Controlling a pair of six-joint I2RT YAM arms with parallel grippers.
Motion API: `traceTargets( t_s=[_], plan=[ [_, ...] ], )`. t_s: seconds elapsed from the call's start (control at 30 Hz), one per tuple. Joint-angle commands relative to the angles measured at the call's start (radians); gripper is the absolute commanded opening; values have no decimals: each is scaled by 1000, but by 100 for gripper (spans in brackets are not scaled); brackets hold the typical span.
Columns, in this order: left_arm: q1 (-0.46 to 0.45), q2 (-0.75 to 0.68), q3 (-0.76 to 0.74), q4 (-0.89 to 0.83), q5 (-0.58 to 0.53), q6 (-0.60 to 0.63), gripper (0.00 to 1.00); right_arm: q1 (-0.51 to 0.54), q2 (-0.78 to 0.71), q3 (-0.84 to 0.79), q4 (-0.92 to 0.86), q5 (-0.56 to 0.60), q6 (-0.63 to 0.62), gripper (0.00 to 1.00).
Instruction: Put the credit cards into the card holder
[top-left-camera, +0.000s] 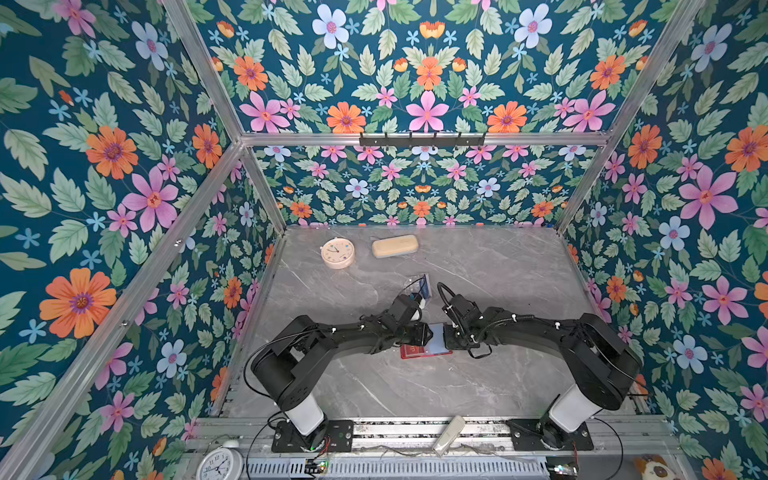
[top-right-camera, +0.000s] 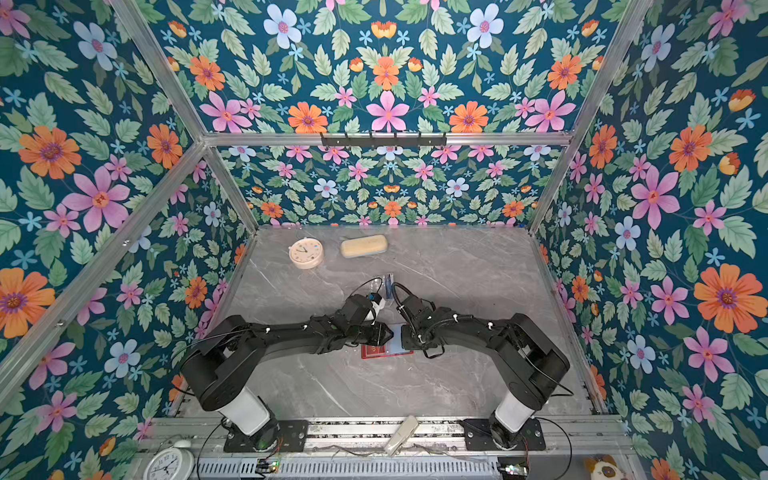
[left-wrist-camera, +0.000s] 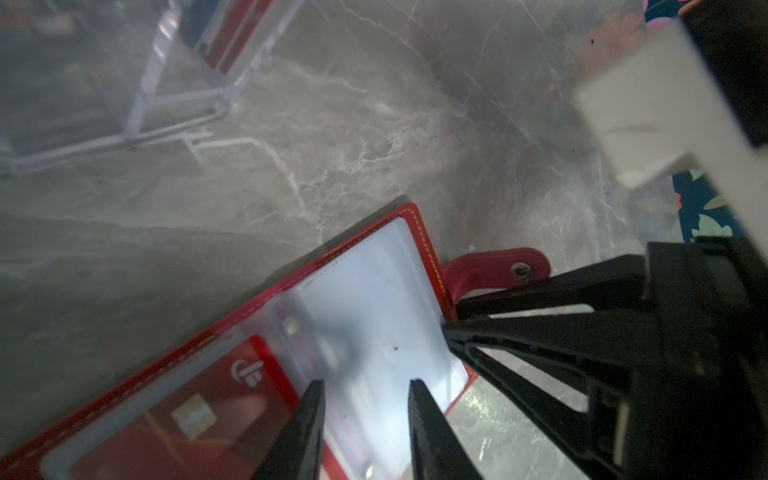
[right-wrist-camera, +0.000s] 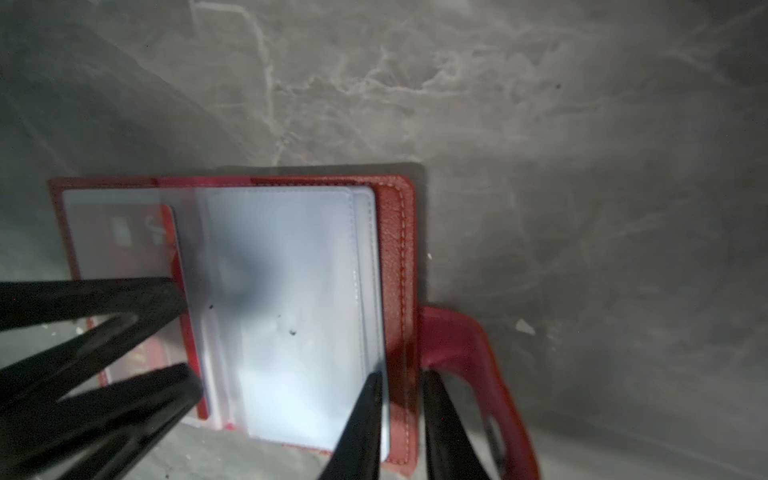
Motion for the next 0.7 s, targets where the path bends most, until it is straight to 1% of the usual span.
traceTargets(
  t_s=[0.0, 0.43, 0.53, 0.67],
  plan=[
    [-2, 20, 6, 26, 5, -17, 37, 1, 5, -3, -4, -6, 10, 20],
    [-14, 86, 20, 48, 33, -54, 36, 2, 5, -6, 5, -13, 8, 18],
    [-18, 88, 19, 52, 34, -56, 32, 3, 5, -5, 5, -13, 8, 18],
    [-20, 83, 19, 54, 35, -58, 24, 3, 5, -4, -1, -8, 8, 18]
  ],
)
